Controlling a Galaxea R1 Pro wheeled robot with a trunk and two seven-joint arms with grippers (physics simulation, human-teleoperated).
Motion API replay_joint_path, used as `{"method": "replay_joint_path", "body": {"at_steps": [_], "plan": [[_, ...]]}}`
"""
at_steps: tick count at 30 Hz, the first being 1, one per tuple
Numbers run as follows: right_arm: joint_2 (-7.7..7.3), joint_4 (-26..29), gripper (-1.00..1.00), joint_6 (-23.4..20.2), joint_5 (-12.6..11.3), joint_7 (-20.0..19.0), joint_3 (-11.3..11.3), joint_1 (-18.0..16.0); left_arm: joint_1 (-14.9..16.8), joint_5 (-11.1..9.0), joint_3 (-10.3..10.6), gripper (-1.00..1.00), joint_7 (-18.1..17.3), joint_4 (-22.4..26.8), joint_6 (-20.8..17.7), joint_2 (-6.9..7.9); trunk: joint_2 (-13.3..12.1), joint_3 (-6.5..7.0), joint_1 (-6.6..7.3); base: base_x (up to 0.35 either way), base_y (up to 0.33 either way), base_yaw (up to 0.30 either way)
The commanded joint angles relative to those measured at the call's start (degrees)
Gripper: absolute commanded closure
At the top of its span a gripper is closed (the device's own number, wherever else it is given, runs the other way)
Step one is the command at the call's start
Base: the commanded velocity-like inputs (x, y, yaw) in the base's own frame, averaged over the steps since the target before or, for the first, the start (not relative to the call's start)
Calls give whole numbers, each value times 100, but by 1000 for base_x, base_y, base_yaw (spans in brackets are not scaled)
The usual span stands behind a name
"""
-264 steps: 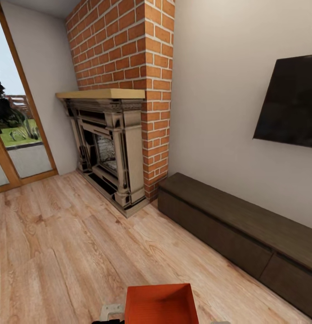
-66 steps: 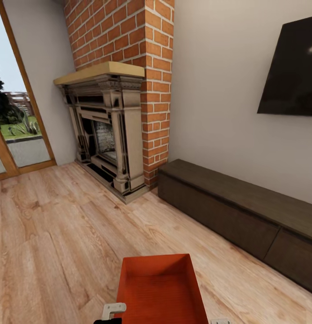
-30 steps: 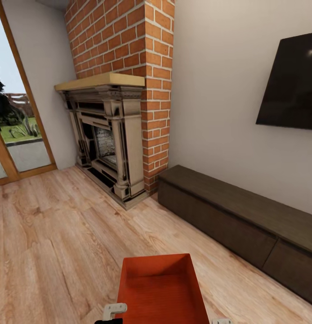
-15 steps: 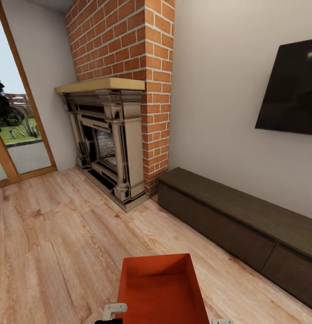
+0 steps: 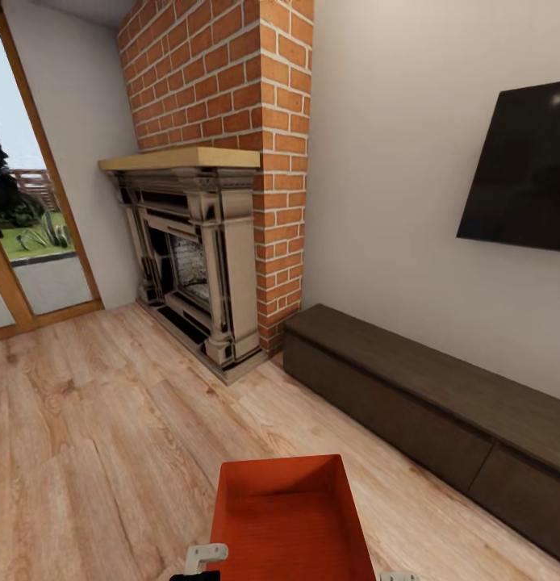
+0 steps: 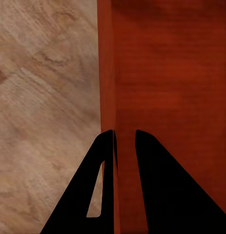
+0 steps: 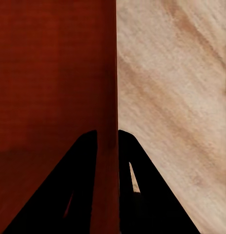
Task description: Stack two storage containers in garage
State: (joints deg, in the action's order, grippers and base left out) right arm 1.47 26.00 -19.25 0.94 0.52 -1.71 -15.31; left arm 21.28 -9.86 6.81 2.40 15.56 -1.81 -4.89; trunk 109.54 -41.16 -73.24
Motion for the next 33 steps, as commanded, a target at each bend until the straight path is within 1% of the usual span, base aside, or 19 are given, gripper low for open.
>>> {"method": "replay_joint_path", "body": {"at_steps": [1, 9, 16, 21, 31, 33], "plan": [[-6, 1, 100, -35, -58, -1, -98, 2, 6, 10, 31, 100, 59, 17, -20, 77, -39, 13, 24, 0, 0, 0], [-6, 1, 100, -35, -58, -6, -99, 2, 7, 11, 32, 100, 59, 17, -20, 76, -360, 157, 199, 0, 0, 0], [-6, 1, 100, -40, -63, -8, -93, 2, 6, 11, 34, 100, 59, 17, -15, 77, -360, 157, 199, 0, 0, -36], [-6, 1, 100, -43, -66, -9, -93, 2, 4, 11, 32, 100, 59, 17, -13, 76, -360, 157, 199, 0, 0, -207], [-2, 1, 100, -44, -59, -8, -101, 2, 6, 11, 31, 100, 59, 17, -12, 76, -360, 157, 199, 0, 0, -268], [-3, 1, 100, -44, -59, -8, -101, 2, 6, 11, 31, 100, 59, 17, -12, 76, -440, 193, 243, 0, 0, -256]]}}
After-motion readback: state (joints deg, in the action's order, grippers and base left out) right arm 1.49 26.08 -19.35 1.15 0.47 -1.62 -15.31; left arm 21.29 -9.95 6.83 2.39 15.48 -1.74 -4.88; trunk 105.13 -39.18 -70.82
